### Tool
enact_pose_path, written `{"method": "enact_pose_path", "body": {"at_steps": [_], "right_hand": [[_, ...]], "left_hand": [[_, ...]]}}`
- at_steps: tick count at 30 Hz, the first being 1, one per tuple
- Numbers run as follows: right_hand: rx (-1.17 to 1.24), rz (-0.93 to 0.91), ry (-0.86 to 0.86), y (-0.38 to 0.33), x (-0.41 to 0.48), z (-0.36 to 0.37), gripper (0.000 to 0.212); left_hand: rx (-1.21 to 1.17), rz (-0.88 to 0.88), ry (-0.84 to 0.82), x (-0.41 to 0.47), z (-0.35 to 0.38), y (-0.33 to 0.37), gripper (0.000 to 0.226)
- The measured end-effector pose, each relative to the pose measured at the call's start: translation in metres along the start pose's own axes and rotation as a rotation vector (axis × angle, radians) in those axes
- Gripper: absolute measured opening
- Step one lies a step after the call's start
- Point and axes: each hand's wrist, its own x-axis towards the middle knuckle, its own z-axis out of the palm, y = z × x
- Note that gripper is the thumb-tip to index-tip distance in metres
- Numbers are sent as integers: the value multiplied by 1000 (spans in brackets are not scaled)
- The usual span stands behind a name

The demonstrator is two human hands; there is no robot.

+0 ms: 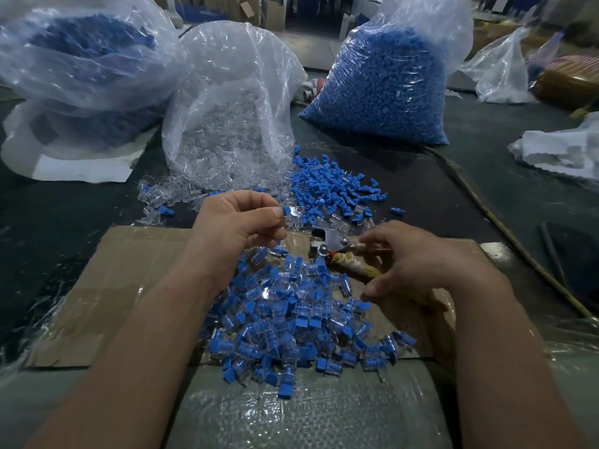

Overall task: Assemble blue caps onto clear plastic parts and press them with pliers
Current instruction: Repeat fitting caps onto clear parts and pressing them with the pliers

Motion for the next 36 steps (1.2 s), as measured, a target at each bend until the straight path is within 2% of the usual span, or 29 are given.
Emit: {"method": "enact_pose_path", "body": {"at_steps": [4, 8, 12, 14, 18, 21, 27, 36], "right_hand": [[-65, -4, 45, -4, 1, 1, 76], [-18, 3, 133, -12, 0, 0, 46], [-92, 15, 210, -18, 3, 5, 19], [-113, 6, 278, -18, 4, 7, 13], [99, -53, 481, -18, 4, 6, 17], [177, -132, 550, -21, 5, 8, 18], [102, -151, 388, -27, 8, 16, 27], [123, -221, 331, -39, 5, 25, 29]], "left_hand": [[24, -3, -16, -1, 0, -1, 7], [28, -3, -19, -1, 0, -1, 10], [20, 3, -6, -1, 0, 0, 14], [14, 6, -2, -1, -1, 0, 14], [-4, 24, 12, -1, 1, 0, 15], [15, 58, 23, -2, 4, -1, 16], [82, 144, 68, -2, 8, -3, 17], [160, 205, 108, -3, 6, -4, 21]]}}
